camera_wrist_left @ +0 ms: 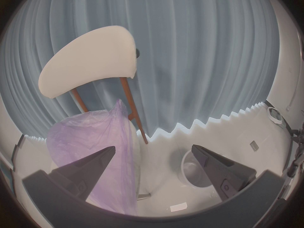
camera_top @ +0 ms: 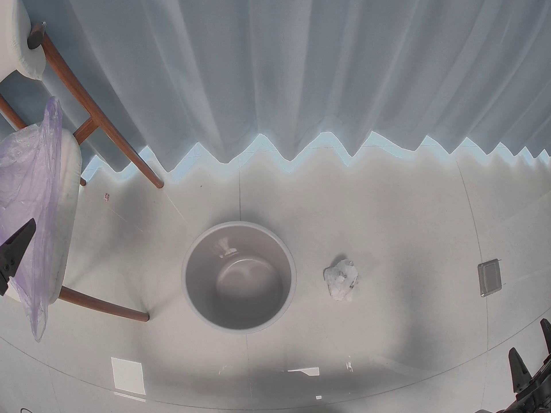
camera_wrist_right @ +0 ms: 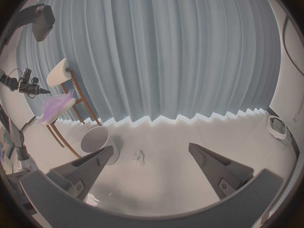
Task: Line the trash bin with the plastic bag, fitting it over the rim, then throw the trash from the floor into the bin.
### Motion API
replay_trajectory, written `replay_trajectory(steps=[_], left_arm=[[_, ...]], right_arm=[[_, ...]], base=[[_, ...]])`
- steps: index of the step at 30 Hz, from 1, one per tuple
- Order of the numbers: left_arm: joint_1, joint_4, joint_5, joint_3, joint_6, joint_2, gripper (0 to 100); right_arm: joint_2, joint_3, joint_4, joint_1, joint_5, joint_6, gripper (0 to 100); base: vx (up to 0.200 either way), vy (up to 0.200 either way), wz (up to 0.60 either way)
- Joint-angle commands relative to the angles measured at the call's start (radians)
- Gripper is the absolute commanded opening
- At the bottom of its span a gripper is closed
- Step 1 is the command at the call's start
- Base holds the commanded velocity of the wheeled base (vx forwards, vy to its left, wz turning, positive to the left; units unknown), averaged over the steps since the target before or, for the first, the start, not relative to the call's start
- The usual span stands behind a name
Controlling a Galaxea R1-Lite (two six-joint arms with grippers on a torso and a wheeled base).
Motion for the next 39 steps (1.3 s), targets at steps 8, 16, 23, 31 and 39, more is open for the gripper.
replay_trajectory(steps=[8, 16, 23, 31, 39], left_arm=[[0.046, -0.019, 0.011, -0.011, 0.000, 0.087, 100], [0.057, -0.021, 0.061, -0.033, 0.000, 0.129, 100], [0.059, -0.019, 0.126, -0.047, 0.000, 0.167, 100], [0.060, -0.018, 0.224, -0.064, 0.001, 0.239, 100], [0.060, -0.018, 0.256, -0.110, 0.003, 0.364, 100]], right_arm=[[-0.017, 0.018, 0.000, 0.000, 0.000, 0.002, 100], [-0.017, 0.018, 0.000, 0.000, 0.000, 0.002, 100], [-0.017, 0.018, 0.000, 0.000, 0.000, 0.002, 100], [-0.017, 0.018, 0.001, 0.000, 0.000, 0.002, 100], [-0.017, 0.018, 0.000, 0.000, 0.000, 0.002, 100]], base=[[0.000, 0.000, 0.00], [0.000, 0.000, 0.00], [0.000, 0.000, 0.00], [0.000, 0.000, 0.00], [0.000, 0.000, 0.00]])
